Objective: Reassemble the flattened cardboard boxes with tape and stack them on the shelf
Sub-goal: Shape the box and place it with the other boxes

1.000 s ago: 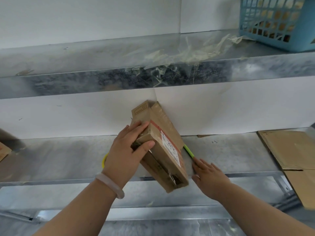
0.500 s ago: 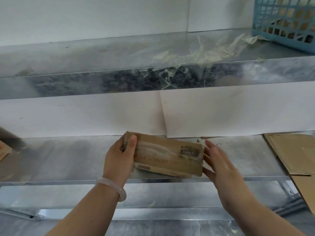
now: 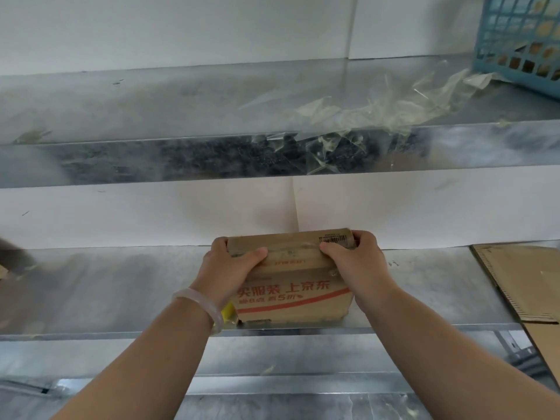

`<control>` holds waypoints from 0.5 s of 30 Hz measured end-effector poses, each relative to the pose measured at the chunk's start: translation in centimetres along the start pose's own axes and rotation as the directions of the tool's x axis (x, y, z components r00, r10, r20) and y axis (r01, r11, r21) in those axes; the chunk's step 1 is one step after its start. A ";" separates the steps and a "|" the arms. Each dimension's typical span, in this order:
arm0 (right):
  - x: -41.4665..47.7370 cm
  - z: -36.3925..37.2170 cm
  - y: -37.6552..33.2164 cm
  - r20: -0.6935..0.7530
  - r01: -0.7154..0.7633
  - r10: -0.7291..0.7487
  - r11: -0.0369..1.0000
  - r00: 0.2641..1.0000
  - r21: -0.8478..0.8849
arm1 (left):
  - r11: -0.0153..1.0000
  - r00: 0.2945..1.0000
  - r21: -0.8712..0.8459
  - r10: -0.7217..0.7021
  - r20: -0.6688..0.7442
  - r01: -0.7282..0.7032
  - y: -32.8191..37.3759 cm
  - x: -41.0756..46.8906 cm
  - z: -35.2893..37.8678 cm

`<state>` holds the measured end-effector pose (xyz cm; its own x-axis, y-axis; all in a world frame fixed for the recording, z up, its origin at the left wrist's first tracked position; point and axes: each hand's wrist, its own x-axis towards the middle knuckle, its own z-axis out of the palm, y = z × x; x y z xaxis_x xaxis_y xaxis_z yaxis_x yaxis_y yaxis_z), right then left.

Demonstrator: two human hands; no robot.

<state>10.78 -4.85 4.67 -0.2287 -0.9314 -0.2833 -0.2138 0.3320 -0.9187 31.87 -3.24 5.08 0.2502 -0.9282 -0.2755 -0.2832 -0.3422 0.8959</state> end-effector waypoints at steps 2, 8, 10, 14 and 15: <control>0.4 0.2 -0.2 -0.024 0.036 -0.036 0.999 0.999 0.001 | 0.998 0.999 -0.065 -0.003 -0.043 0.000 -0.1 0.5 0.4; 1.1 0.1 2.2 0.000 0.056 -0.057 0.985 0.998 -0.164 | 0.996 0.998 0.084 0.012 -0.056 -0.008 -1.9 1.3 1.9; 1.1 0.2 3.1 0.013 0.082 -0.081 0.978 0.997 -0.193 | 0.995 0.997 0.098 0.043 -0.063 -0.037 -2.5 1.2 2.0; 1.0 -0.2 3.2 0.104 0.164 -0.136 0.926 0.985 -0.341 | 0.972 0.991 0.196 0.124 0.055 -0.133 -3.5 1.6 1.5; 0.9 -0.4 3.2 0.137 0.220 -0.177 0.871 0.975 -0.440 | 0.925 0.972 0.298 0.223 0.074 -0.235 -3.6 1.5 1.2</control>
<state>9.48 -4.56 1.55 -0.0549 -0.9869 -0.1515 -0.6539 0.1503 -0.7415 32.12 -3.62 1.05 0.1117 -0.9893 -0.0941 -0.5966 -0.1425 0.7898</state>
